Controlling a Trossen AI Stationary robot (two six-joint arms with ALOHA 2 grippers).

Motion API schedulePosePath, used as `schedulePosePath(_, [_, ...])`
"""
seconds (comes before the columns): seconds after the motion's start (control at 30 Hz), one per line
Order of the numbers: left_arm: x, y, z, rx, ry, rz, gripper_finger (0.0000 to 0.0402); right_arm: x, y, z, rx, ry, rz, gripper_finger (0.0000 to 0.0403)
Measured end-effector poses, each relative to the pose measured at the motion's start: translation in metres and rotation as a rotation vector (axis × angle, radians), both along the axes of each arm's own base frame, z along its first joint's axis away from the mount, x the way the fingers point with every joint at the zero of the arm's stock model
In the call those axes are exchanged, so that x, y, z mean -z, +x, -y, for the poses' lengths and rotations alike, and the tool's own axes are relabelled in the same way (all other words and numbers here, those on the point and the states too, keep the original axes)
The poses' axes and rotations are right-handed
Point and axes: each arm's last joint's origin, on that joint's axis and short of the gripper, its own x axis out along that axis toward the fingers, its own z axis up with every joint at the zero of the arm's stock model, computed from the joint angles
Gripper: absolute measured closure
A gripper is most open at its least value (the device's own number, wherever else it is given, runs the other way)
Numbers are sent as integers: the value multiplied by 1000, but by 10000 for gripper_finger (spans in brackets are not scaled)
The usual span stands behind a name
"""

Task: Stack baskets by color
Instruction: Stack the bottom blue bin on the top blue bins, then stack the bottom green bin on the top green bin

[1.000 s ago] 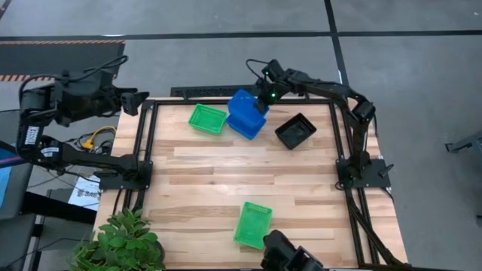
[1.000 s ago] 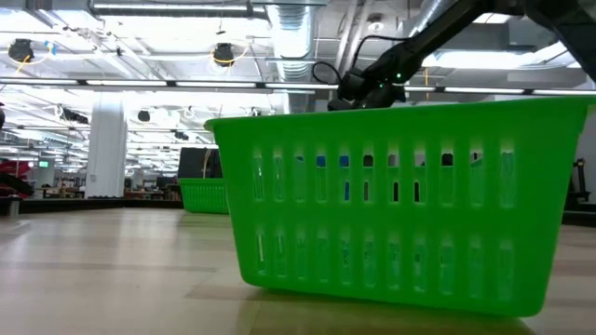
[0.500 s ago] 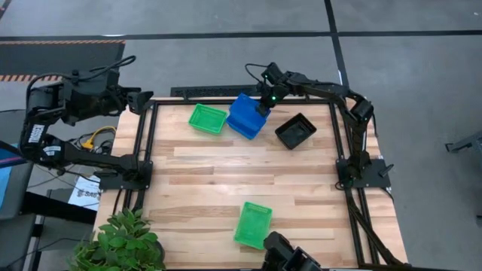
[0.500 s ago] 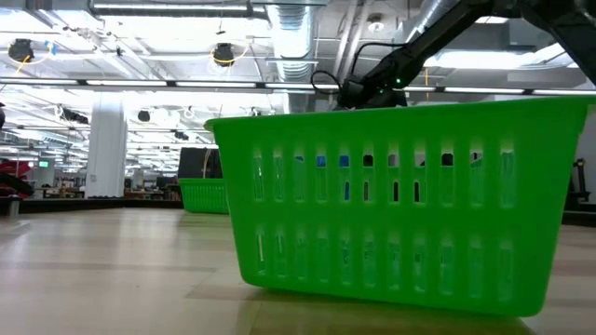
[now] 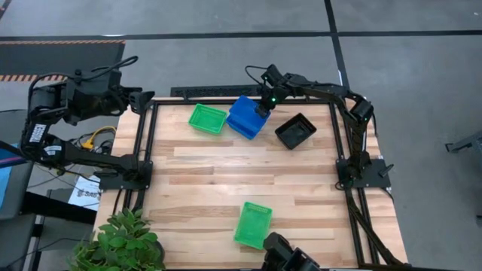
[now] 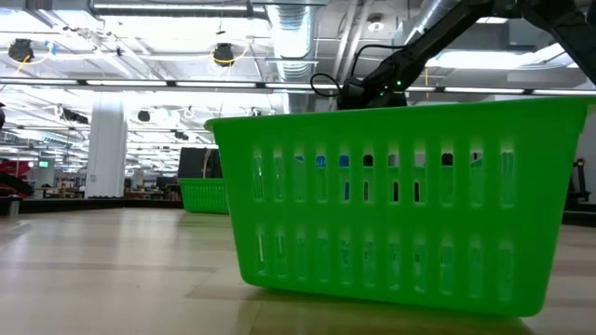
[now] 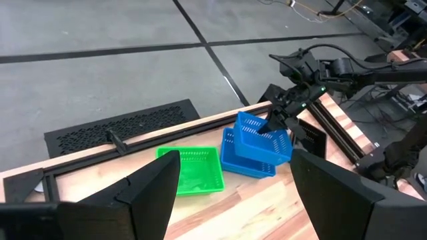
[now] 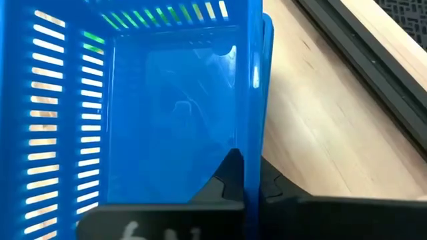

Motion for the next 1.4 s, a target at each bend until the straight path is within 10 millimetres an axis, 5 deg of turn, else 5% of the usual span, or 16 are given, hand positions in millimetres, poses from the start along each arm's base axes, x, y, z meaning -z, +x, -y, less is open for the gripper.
schedulePosePath(0.37, [0,0,0,-1,-1,1,128,1,1,-2,9,-26,-24,390])
schedulePosePath(1.0, [0,0,0,1,-3,2,128,-1,3,-1,16,-62,-31,288])
schedulePosePath(1.1, [0,0,0,5,-5,3,128,-11,3,3,34,-66,-17,273])
schedulePosePath(1.27, [0,0,0,5,-5,3,128,-55,-5,4,63,-74,4,256])
schedulePosePath(1.4, [0,0,0,15,1,-6,128,-58,-7,-16,36,-51,-79,258])
